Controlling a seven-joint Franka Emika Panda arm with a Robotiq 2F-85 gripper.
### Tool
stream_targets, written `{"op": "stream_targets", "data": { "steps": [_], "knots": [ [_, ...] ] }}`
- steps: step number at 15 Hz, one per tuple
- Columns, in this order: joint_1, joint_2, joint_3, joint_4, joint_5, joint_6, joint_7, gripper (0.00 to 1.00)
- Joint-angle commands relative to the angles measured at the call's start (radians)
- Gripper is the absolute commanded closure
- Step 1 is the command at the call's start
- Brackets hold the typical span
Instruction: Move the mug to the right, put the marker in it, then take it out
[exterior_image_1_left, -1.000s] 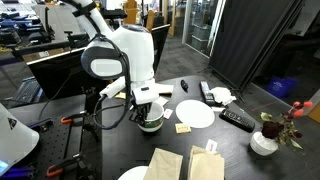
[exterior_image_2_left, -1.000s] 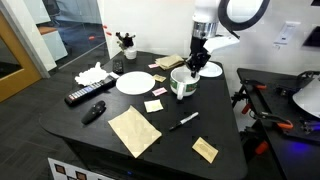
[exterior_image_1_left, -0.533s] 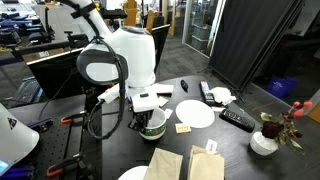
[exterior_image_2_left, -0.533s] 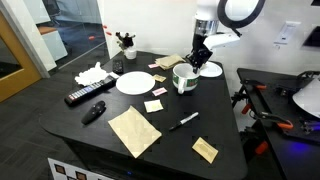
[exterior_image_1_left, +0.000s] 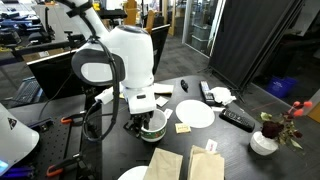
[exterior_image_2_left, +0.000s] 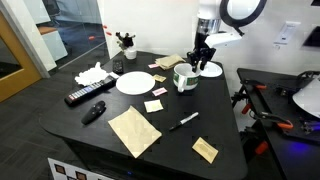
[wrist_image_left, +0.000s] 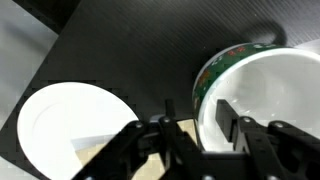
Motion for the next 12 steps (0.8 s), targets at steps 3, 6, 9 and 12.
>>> {"op": "stream_targets", "data": {
  "steps": [3, 6, 9, 12],
  "knots": [
    [-0.002, -0.188, -0.009, -0.106, -0.159, -0.016, 0.102, 0.07],
    [-0.038, -0.312, 0.041, -0.161, -0.228, -0.06, 0.084, 0.0],
    [-0.081, -0.443, 0.127, -0.211, -0.263, -0.102, 0.038, 0.0],
    [-0.098, -0.554, 0.214, -0.237, -0.23, -0.162, -0.051, 0.0]
  ]
}}
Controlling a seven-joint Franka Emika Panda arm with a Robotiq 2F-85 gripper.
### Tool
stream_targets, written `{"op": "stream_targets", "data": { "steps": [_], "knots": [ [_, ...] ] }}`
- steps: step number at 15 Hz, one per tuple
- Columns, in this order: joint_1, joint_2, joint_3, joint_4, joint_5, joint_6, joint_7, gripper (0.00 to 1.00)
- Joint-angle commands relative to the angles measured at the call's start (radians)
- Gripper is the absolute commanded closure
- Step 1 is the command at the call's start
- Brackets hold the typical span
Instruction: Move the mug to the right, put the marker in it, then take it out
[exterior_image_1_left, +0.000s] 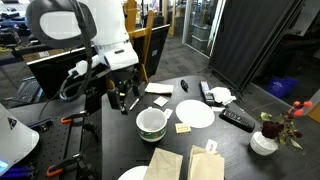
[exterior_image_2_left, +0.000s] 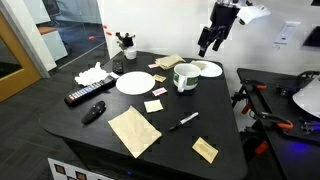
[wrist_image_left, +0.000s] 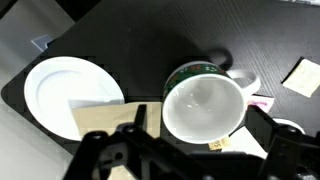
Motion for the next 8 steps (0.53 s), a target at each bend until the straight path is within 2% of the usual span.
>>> {"op": "stream_targets", "data": {
  "steps": [1, 5, 8],
  "knots": [
    [-0.024, -0.15, 0.098, -0.01, 0.043, -0.111, -0.134, 0.0],
    [0.011, -0.254, 0.158, -0.017, 0.105, -0.178, -0.33, 0.0],
    [0.053, -0.275, 0.174, 0.001, 0.139, -0.219, -0.482, 0.0]
  ]
}}
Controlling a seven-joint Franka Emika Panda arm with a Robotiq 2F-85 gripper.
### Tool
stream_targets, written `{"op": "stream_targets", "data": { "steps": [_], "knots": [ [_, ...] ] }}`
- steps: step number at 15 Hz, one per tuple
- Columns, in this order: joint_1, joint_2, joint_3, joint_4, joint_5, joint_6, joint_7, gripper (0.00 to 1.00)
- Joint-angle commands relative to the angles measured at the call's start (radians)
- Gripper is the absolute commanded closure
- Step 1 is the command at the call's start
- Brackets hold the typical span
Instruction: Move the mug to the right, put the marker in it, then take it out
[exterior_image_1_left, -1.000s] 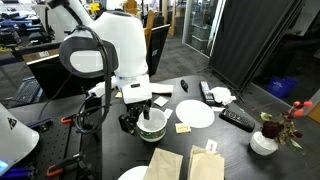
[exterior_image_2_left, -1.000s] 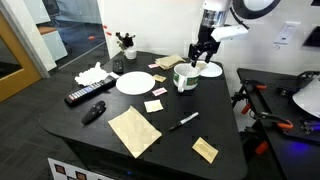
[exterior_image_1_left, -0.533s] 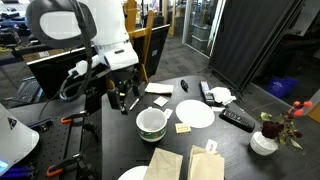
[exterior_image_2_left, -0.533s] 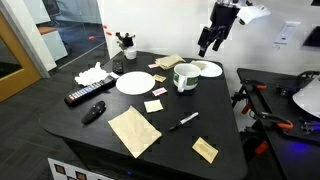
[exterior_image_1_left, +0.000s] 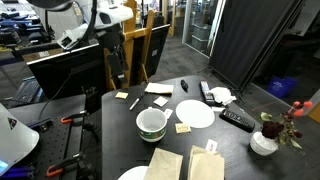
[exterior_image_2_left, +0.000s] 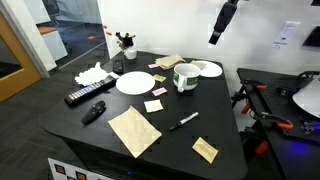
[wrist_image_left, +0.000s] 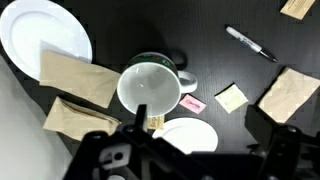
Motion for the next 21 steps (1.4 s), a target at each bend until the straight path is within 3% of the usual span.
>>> {"op": "stream_targets", "data": {
  "steps": [1, 12, 16, 21],
  "knots": [
    [0.051, -0.041, 0.013, 0.011, 0.048, -0.064, -0.183, 0.0],
    [0.192, 0.135, 0.0, 0.063, 0.059, -0.007, -0.656, 0.0],
    [0.201, 0.222, 0.019, 0.103, 0.056, 0.004, -0.718, 0.0],
    [0.201, 0.332, 0.034, 0.13, 0.084, 0.119, -0.744, 0.0]
  ]
}}
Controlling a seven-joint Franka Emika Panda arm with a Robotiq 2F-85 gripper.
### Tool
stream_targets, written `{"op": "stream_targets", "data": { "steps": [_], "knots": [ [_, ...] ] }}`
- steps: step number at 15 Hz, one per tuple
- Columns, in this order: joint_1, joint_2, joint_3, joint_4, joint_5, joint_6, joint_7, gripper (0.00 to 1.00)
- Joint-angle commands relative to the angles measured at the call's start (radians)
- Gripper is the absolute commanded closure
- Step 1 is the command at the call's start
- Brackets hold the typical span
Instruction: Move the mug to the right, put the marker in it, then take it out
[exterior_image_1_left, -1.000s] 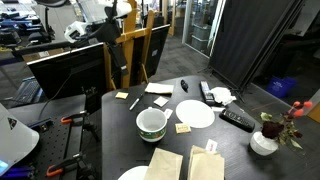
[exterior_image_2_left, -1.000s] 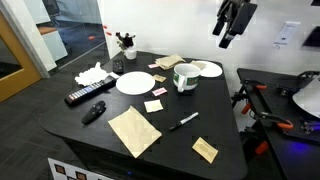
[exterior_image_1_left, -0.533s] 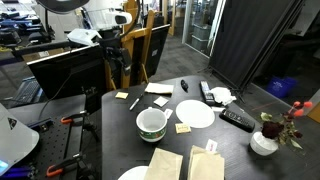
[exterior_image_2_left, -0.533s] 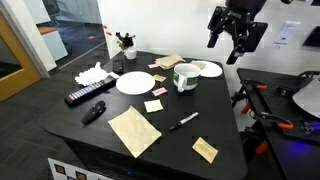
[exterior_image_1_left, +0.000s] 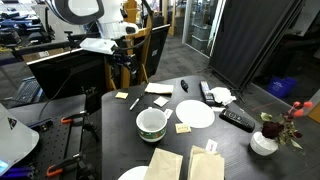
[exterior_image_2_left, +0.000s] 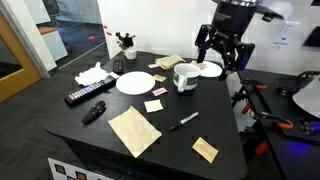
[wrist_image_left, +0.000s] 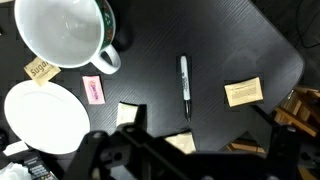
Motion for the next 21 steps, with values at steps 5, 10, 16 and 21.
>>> {"op": "stream_targets", "data": {
  "steps": [5, 10, 16, 21],
  "knots": [
    [-0.016, 0.184, 0.037, 0.063, 0.041, 0.116, -0.103, 0.0],
    [-0.032, 0.173, 0.057, 0.045, 0.018, 0.095, -0.067, 0.0],
    [-0.032, 0.193, 0.062, 0.046, 0.036, 0.122, -0.111, 0.0],
    [-0.048, 0.255, 0.075, 0.055, 0.008, 0.185, -0.153, 0.0]
  ]
}}
